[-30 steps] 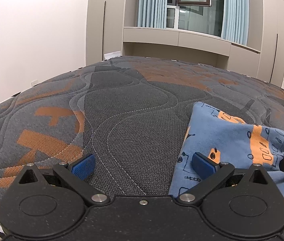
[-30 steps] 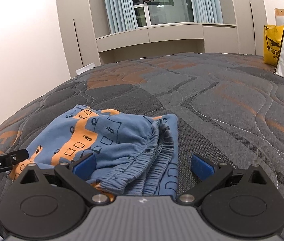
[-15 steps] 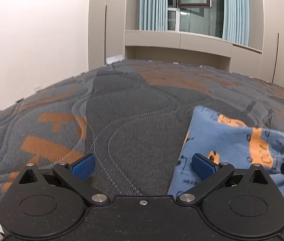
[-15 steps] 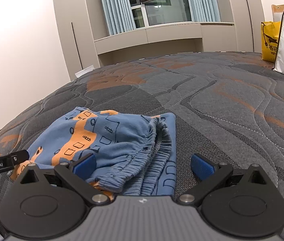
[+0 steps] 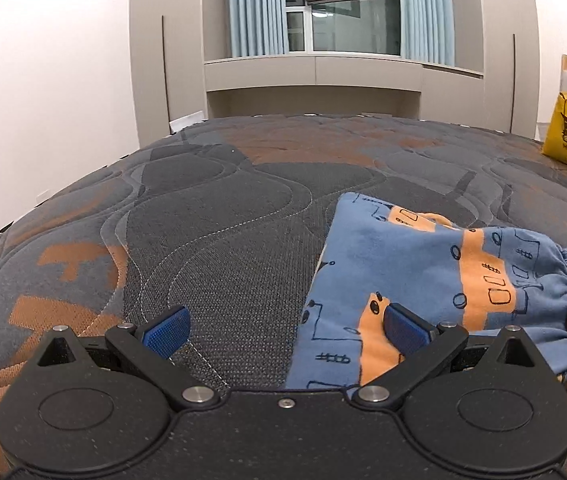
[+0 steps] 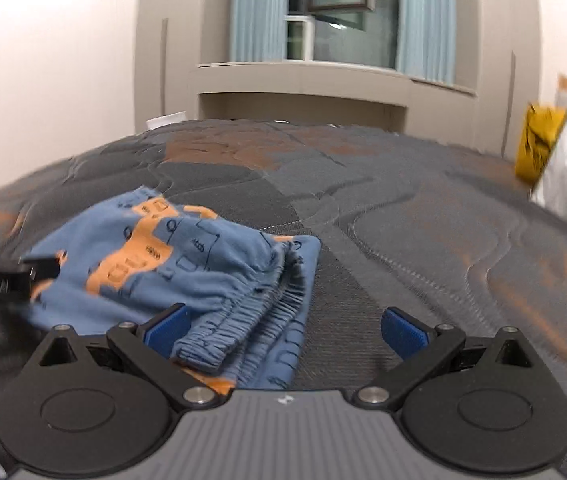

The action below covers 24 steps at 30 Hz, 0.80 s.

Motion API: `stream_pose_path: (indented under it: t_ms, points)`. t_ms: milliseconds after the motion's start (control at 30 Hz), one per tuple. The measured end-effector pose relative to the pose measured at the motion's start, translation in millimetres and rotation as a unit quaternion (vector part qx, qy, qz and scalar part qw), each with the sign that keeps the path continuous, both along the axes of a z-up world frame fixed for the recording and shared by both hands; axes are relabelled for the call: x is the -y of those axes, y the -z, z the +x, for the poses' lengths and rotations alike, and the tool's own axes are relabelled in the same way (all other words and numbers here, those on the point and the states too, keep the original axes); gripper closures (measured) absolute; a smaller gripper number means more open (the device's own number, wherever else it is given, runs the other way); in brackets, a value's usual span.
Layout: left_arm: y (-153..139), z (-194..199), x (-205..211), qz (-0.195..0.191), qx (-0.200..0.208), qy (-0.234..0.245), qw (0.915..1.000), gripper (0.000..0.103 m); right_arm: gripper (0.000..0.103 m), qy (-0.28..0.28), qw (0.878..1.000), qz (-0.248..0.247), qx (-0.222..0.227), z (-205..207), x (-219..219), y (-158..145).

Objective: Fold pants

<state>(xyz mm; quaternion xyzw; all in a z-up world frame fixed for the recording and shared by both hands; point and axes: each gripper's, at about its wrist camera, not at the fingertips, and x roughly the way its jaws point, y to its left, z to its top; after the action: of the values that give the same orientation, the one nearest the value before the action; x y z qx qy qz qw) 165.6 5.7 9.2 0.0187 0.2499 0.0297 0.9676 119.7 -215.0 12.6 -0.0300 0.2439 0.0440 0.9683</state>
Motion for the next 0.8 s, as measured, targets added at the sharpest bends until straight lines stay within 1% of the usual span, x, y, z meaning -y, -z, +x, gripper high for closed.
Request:
stream_pose_path:
  t_ms: [167, 233, 333, 433, 633, 700, 800]
  points:
    - [-4.6, -4.4, 1.0, 0.011, 0.000, -0.002, 0.9999, 0.000, 0.000, -0.012, 1.000, -0.005, 0.005, -14.7, 1.6, -2.5]
    - [-9.2, -5.7, 2.3, 0.019, 0.007, -0.004, 0.9998, 0.000, 0.000, -0.017, 1.000, -0.015, 0.019, -15.3, -0.2, -9.9]
    - [-15.3, -4.0, 3.0, 0.018, 0.018, -0.003, 0.9997, 0.000, 0.000, -0.015, 0.998, -0.032, 0.048, -6.3, 0.4, -22.7]
    - [-16.5, 2.0, 2.5, 0.021, 0.017, -0.007, 0.9996, 0.000, 0.000, -0.013, 0.997, -0.036, 0.061, 14.1, 1.4, -30.9]
    - [-7.4, 12.0, 2.1, 0.022, -0.002, -0.013, 0.9997, 0.000, 0.000, -0.017, 0.998, -0.022, 0.057, 61.4, -1.0, -35.6]
    - [-7.3, 12.6, 1.4, 0.020, -0.002, -0.013, 0.9997, 0.000, 0.000, -0.015, 0.999, -0.025, 0.045, 76.0, -6.3, -31.4]
    - [-9.0, 13.9, 1.9, 0.025, -0.003, -0.011, 0.9996, 0.000, 0.000, -0.015, 0.999, -0.040, 0.020, 91.9, -13.6, -17.4]
